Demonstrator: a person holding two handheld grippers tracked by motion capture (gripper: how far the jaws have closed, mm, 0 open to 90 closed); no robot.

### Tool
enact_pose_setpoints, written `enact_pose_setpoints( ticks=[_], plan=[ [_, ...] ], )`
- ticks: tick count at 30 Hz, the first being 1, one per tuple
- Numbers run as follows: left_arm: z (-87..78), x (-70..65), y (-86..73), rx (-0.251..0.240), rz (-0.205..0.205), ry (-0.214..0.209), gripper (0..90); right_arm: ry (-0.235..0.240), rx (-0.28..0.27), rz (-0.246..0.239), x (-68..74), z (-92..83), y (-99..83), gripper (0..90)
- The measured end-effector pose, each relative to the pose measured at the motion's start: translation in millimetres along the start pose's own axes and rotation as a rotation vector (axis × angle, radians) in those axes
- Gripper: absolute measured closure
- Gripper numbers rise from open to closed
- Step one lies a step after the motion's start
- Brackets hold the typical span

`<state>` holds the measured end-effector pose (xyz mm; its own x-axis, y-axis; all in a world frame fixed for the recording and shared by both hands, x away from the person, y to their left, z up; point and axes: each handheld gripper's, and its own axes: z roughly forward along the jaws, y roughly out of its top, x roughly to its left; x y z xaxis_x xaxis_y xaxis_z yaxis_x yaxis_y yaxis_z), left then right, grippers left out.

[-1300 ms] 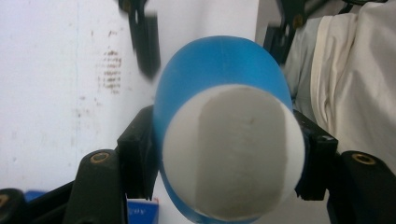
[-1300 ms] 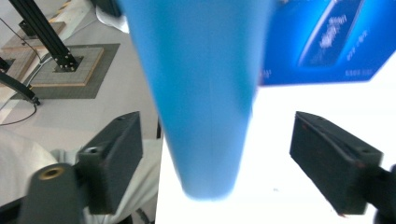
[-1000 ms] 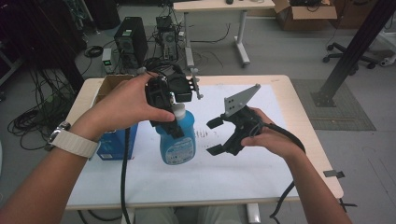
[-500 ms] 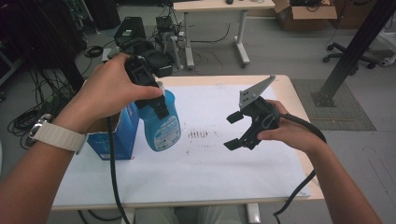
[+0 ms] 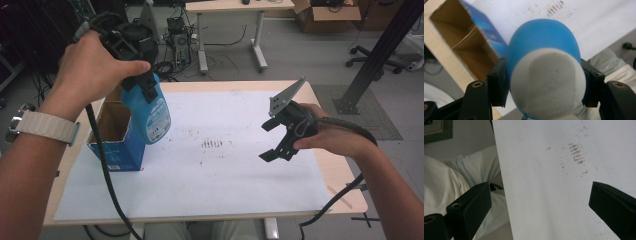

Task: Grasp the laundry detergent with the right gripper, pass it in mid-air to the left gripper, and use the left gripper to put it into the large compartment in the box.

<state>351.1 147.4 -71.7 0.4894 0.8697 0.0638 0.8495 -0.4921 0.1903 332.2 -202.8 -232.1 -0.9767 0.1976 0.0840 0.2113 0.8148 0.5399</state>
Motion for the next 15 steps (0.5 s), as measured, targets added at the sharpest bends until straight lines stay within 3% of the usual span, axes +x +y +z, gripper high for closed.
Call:
enact_pose_setpoints(
  ticks=[3,7,15],
  plan=[
    [-5.0,10.3,-0.1,0.002,-0.059,0.034,37.6,-0.016,0.051,-0.007,-1.2,-1.5,-6.3,3.6],
    [-6.5,24.0,-1.0,0.004,-0.128,0.059,37.6,-0.027,0.067,-0.032,-4.4,-3.6,-13.1,3.8],
    [-1.3,43.5,-3.2,0.004,-0.223,0.079,37.6,-0.053,0.085,-0.028,-9.4,-6.2,-18.6,4.2]
  ],
)
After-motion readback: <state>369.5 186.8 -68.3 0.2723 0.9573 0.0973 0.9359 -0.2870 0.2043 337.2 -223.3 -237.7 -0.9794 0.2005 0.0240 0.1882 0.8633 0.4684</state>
